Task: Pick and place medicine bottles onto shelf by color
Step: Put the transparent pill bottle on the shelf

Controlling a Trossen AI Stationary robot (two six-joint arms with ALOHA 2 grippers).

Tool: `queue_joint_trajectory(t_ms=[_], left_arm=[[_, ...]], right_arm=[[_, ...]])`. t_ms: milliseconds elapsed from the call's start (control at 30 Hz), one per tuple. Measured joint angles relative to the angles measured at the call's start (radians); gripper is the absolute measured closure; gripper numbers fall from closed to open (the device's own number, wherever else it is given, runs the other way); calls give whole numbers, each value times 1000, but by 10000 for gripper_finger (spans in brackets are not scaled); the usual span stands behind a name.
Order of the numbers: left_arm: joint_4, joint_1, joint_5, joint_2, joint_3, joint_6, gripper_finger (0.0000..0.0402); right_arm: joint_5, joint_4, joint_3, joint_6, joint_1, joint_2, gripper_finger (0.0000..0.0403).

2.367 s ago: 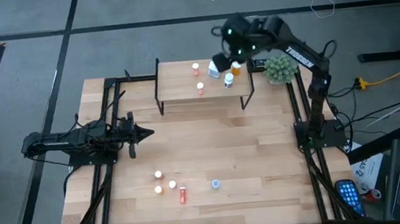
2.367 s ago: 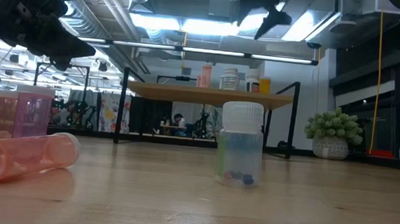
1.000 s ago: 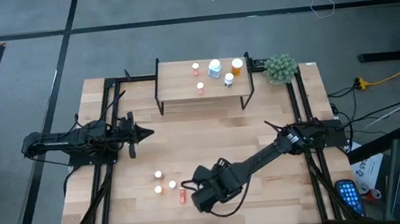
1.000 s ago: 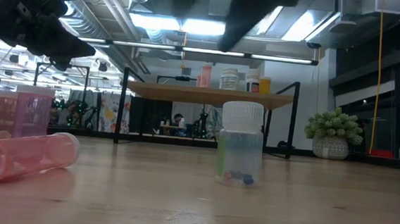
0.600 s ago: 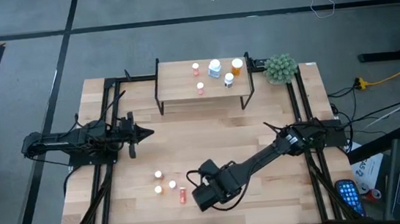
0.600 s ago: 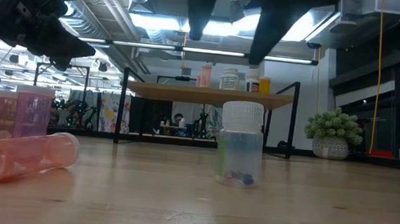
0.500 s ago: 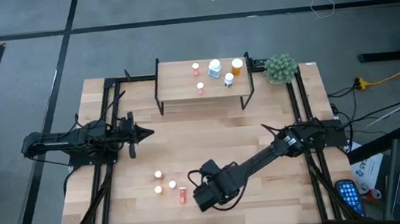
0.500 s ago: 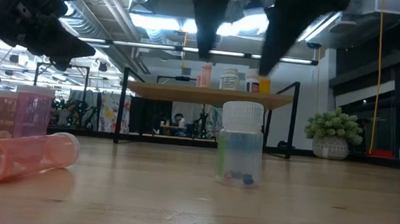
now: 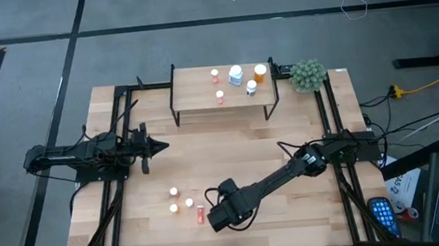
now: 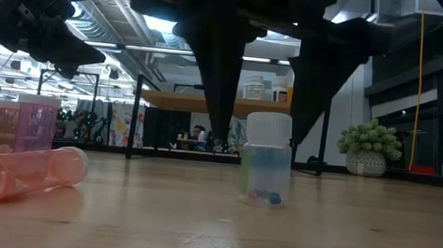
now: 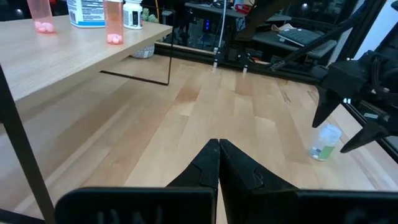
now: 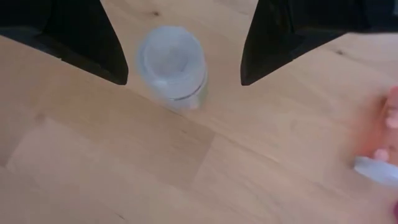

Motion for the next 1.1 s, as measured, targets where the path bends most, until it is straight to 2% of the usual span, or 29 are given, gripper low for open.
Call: queue_joint_trajectory(t_ms=[267, 867, 967, 1100], left_arm=[[-2, 0, 0, 0, 0, 0, 401], [-8, 0, 0, 0, 0, 0, 401], [-8, 0, 0, 0, 0, 0, 401], [-8, 0, 0, 0, 0, 0, 401]], right_arm=[[-41, 35, 0, 6, -7, 23, 97], [-40, 35, 0, 56, -10, 28, 236], [-40, 35, 0, 55, -9, 28, 248], [-40, 33, 0, 54, -10, 28, 246]])
